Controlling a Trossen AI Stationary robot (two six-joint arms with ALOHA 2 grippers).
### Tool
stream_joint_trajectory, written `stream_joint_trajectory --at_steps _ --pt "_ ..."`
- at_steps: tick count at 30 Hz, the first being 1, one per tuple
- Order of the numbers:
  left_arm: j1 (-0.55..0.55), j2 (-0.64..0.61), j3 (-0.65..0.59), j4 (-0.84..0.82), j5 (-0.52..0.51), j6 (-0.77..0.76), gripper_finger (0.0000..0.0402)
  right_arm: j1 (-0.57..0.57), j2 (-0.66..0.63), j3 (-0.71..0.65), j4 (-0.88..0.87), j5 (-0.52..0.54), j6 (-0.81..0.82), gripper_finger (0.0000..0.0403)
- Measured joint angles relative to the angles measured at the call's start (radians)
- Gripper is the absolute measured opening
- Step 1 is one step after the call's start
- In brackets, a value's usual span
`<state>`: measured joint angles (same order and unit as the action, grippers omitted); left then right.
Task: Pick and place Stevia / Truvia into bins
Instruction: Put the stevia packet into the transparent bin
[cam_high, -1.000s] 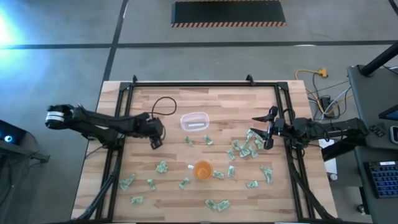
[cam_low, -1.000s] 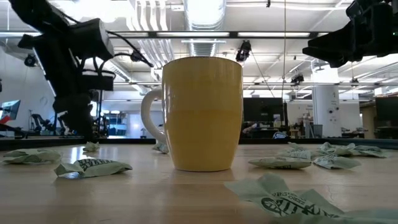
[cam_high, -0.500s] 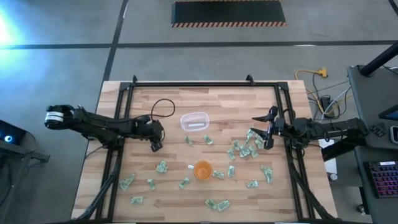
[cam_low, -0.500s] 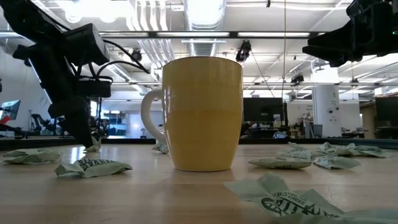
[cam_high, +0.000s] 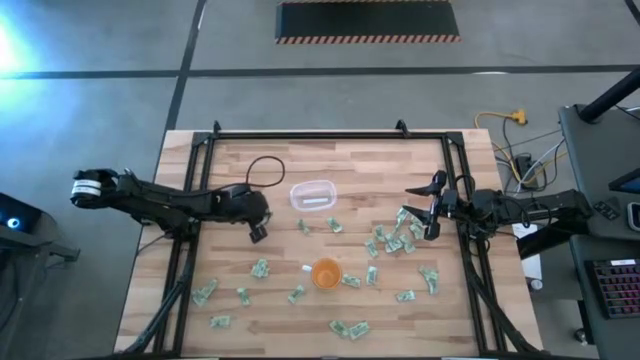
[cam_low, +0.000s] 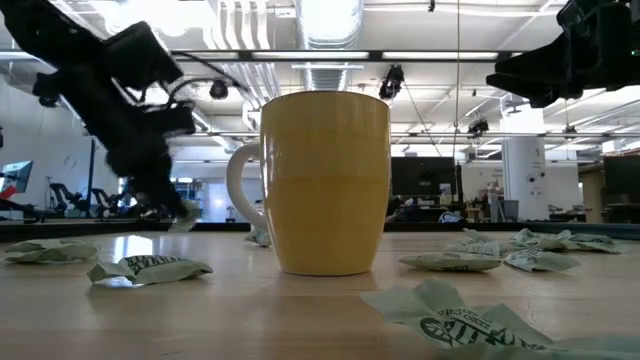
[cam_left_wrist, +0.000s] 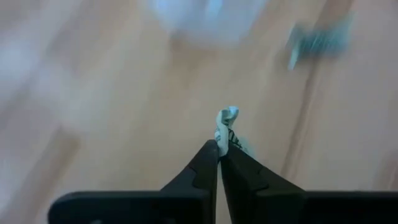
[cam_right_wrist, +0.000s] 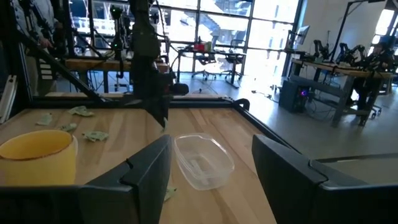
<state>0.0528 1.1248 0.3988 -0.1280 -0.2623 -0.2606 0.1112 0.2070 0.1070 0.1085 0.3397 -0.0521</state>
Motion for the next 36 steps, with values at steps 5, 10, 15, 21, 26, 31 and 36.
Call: stream_joint_trajectory --at_steps 5,10,15,21,26,31,36 --pt "0.000 0.000 0.000 0.259 -0.045 0.139 0.0001 0.000 0.000 0.000 0.000 0.000 0.000 0.0215" --pt "0.015 0.030 0.001 0.499 -0.095 0.263 0.0000 0.000 0.000 0.000 0.000 0.001 -0.002 0.0215" --pt "0.058 0.169 0.030 0.647 -0.091 0.323 0.0000 0.000 0.000 0.000 0.001 0.002 -0.003 0.0215" --pt "0.098 0.354 0.116 0.640 -0.069 0.326 0.0000 0.000 0.000 0.000 0.002 0.003 -0.001 0.0215" --pt "0.103 0.423 0.161 0.642 -0.070 0.361 0.0000 0.000 0.000 0.000 0.000 0.003 -0.001 0.0215" --pt "0.103 0.423 0.176 0.638 -0.069 0.399 0.0032 -0.001 -0.001 0.000 -0.044 0.004 0.019 0.0215" --pt "0.103 0.385 0.171 0.623 -0.069 0.399 0.0099 -0.001 0.000 -0.001 -0.080 0.043 0.069 0.0215"
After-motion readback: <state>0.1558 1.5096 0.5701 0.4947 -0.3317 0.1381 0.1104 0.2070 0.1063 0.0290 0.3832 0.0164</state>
